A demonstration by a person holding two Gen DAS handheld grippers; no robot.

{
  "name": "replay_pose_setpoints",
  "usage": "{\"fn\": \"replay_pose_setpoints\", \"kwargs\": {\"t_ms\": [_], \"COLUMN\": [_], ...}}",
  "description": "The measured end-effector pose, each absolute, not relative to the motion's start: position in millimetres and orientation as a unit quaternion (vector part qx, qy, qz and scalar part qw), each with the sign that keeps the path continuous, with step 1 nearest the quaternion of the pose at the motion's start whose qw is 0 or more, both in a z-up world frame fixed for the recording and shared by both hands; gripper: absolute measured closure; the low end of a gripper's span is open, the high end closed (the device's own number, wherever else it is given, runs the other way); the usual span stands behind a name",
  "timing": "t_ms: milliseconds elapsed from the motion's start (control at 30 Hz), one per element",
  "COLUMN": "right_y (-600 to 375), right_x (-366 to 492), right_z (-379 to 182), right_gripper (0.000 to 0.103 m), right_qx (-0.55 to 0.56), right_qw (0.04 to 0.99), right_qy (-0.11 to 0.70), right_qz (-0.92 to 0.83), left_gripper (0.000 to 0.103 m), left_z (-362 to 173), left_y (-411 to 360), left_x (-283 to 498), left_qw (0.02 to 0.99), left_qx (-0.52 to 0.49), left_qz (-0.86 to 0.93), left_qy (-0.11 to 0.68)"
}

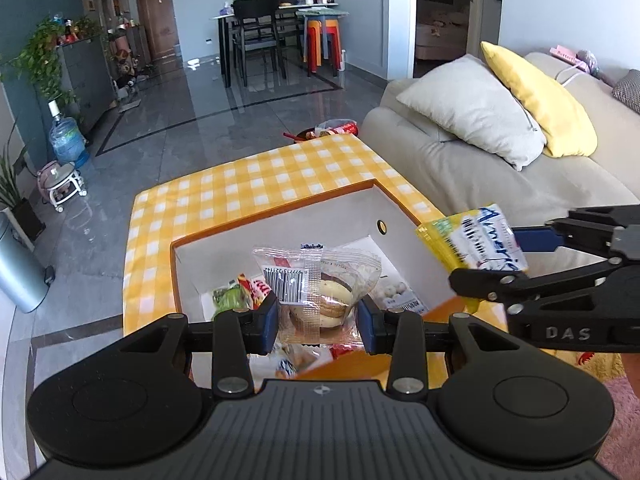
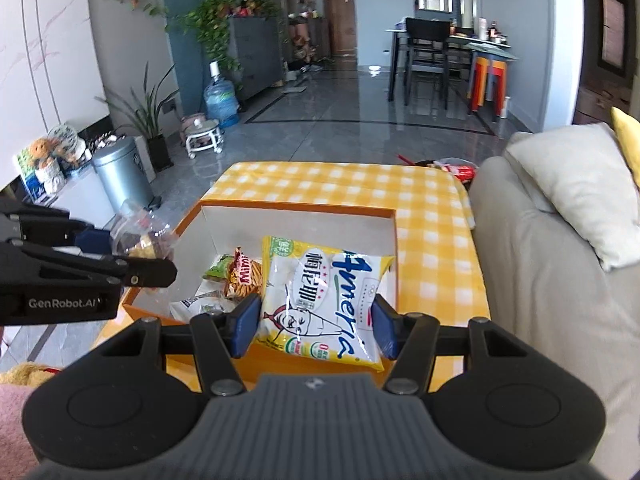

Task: Organize snacks
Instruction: 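Carry both packs into the orange box and open both tools to release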

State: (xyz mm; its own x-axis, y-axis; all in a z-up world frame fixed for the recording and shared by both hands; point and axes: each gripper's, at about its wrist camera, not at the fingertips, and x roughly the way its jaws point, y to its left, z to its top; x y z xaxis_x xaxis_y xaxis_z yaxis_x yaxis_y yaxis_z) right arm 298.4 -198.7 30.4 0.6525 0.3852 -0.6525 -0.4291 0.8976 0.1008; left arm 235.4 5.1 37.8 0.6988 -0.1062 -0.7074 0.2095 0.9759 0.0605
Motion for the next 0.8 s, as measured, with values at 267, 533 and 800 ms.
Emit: {"fn": "replay_pose_setpoints", "kwargs": {"t_ms": [267, 533, 800], "right_y": [-177, -149, -130], "right_x": [360, 401, 431], "right_z": [4, -30, -62], "right_gripper": [0.047, 0.047, 0.047], "right_qx": [-0.088, -0.164, -0.221], "right_qw": [0.886, 0.859, 0.829], "right_qy": [0.388, 0.414, 0.44], "right_qz": [0.236, 0.253, 0.266], "left_gripper": [0.059, 0.059, 0.059], "left_z": [12, -26, -55], "left_y": [10, 12, 10], "left_x": [288, 327, 354], "left_qw": [0.89, 0.848, 0.81], "left_qx": [0.066, 0.068, 0.087], "left_qz": [-0.088, -0.088, -0.08], "left_qy": [0.442, 0.519, 0.574]}}
